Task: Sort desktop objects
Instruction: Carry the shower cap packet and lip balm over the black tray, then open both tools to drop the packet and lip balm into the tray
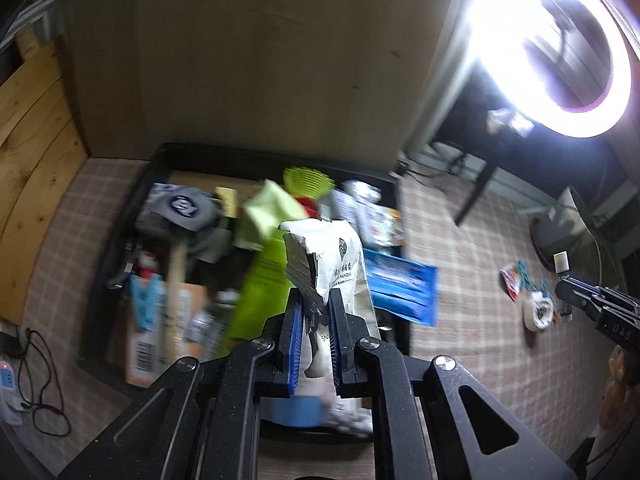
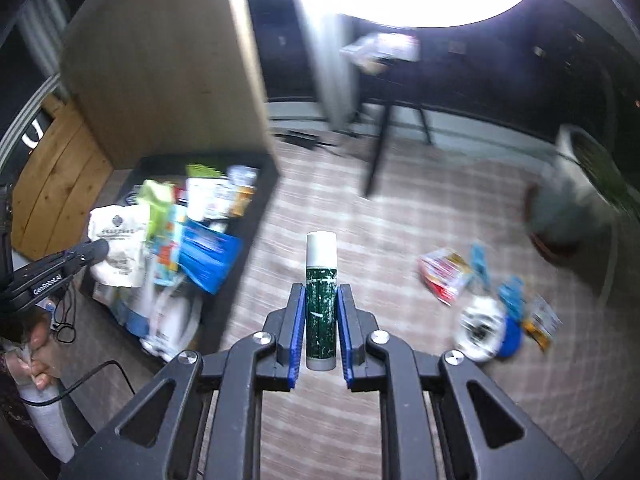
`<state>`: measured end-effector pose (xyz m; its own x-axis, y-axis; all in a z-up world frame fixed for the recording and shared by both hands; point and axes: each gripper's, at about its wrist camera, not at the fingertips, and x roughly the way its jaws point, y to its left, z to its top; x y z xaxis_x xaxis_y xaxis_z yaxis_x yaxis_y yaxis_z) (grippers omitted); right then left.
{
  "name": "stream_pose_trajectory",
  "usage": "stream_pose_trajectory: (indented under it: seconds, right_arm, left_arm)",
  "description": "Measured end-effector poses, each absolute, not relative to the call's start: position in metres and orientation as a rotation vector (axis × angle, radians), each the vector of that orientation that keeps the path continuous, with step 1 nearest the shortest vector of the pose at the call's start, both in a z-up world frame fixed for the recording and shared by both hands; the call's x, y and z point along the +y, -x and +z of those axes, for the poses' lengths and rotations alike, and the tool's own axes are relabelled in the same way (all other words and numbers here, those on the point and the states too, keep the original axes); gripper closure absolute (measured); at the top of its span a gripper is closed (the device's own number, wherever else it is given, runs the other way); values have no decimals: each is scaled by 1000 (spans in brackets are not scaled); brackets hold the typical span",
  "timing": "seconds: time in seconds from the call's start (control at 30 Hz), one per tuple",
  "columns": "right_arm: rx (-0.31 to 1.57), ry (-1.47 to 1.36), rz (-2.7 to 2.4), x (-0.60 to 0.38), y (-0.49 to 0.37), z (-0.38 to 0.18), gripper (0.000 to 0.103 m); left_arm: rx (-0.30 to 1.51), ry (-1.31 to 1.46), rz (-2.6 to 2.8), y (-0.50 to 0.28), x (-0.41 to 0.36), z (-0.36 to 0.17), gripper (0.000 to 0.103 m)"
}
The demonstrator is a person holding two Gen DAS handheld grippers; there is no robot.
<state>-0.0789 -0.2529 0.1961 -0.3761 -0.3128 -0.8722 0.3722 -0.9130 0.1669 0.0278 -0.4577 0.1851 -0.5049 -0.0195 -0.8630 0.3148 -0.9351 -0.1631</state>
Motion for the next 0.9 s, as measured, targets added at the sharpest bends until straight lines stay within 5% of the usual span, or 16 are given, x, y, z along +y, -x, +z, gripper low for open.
stream_pose_trajectory:
  seconds: [0.9]
  right_arm:
    - [195, -1416, -2090, -462, 128, 177, 87]
  left_arm:
    - [475, -1411, -2417, -5, -563, 156, 91]
